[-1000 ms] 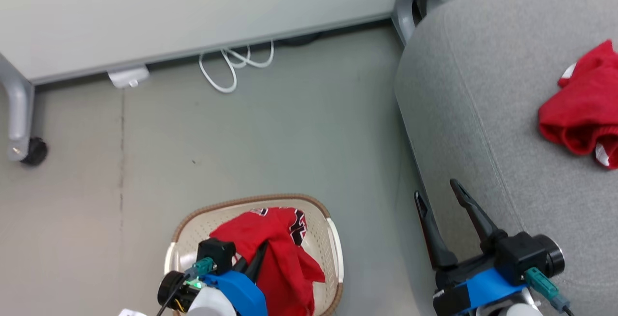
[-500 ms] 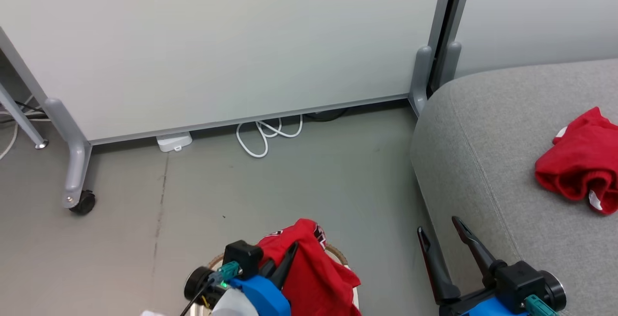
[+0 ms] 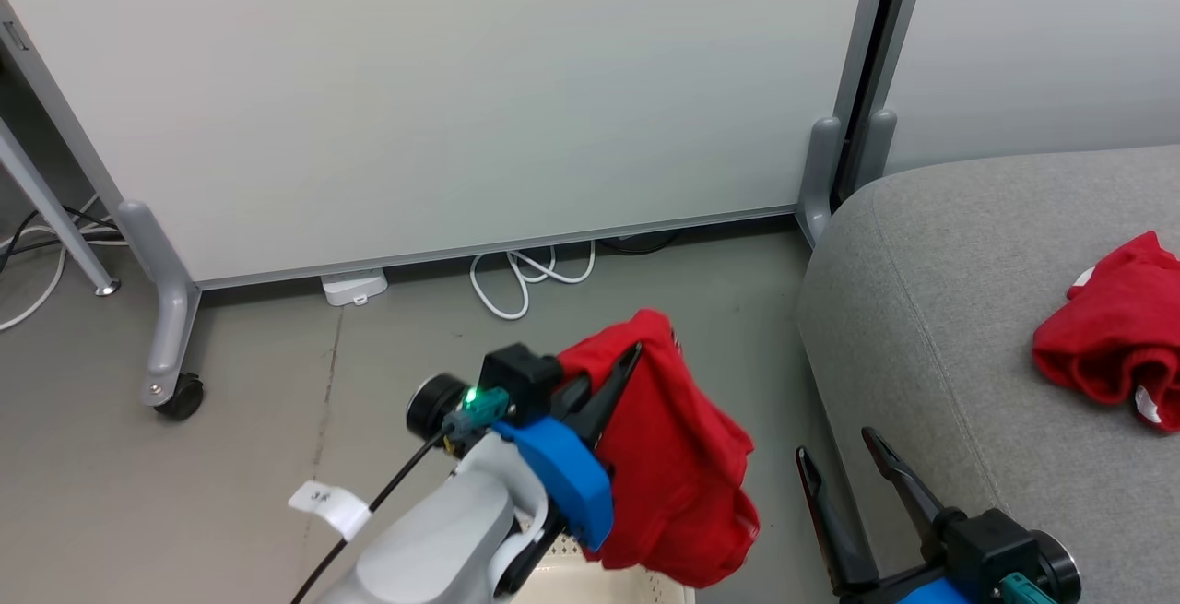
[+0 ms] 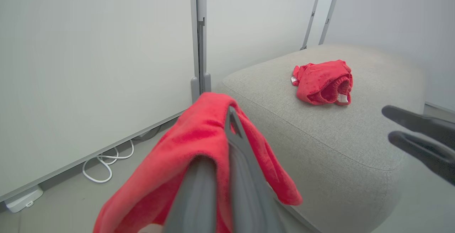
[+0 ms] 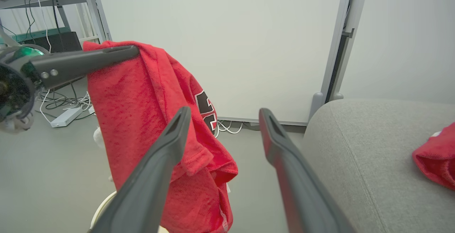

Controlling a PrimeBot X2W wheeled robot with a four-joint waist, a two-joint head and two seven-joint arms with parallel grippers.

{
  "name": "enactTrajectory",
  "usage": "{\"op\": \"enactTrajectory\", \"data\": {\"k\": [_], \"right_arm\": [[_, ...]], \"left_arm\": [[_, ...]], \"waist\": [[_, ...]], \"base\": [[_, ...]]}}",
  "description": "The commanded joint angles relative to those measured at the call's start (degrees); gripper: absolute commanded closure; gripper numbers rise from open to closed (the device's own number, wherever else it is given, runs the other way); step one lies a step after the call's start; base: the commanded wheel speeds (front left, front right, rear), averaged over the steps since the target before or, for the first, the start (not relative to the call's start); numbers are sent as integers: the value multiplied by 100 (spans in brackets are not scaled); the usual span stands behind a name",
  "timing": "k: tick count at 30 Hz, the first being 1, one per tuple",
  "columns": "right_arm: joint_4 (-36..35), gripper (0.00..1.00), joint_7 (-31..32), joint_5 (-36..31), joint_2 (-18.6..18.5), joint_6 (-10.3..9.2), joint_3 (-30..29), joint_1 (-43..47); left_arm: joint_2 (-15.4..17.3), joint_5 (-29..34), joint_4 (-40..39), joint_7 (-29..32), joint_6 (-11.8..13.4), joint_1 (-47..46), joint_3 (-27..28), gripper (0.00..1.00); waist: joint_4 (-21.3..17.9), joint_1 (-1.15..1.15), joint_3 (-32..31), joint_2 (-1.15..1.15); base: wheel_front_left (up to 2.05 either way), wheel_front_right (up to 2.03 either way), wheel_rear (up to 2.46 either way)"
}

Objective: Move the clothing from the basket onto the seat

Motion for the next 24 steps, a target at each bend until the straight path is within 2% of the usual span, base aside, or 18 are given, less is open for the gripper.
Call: {"op": "enactTrajectory", "data": {"k": [1,15,24], "right_arm": [[-22,0,2,-45,-1,3,3,98],[-42,0,67,-70,-1,3,31,139],[-82,0,119,-87,-1,3,58,104]], "left_arm": [[-17,-29,-27,-15,-11,-130,-3,100],[-225,-347,40,263,-11,-1181,-327,100],[-295,-558,88,229,-11,-1256,-466,100]], "waist": [[4,0,4,0],[39,0,-12,0],[57,0,-11,0]], "base": [[0,0,0],[0,0,0],[0,0,0]]}}
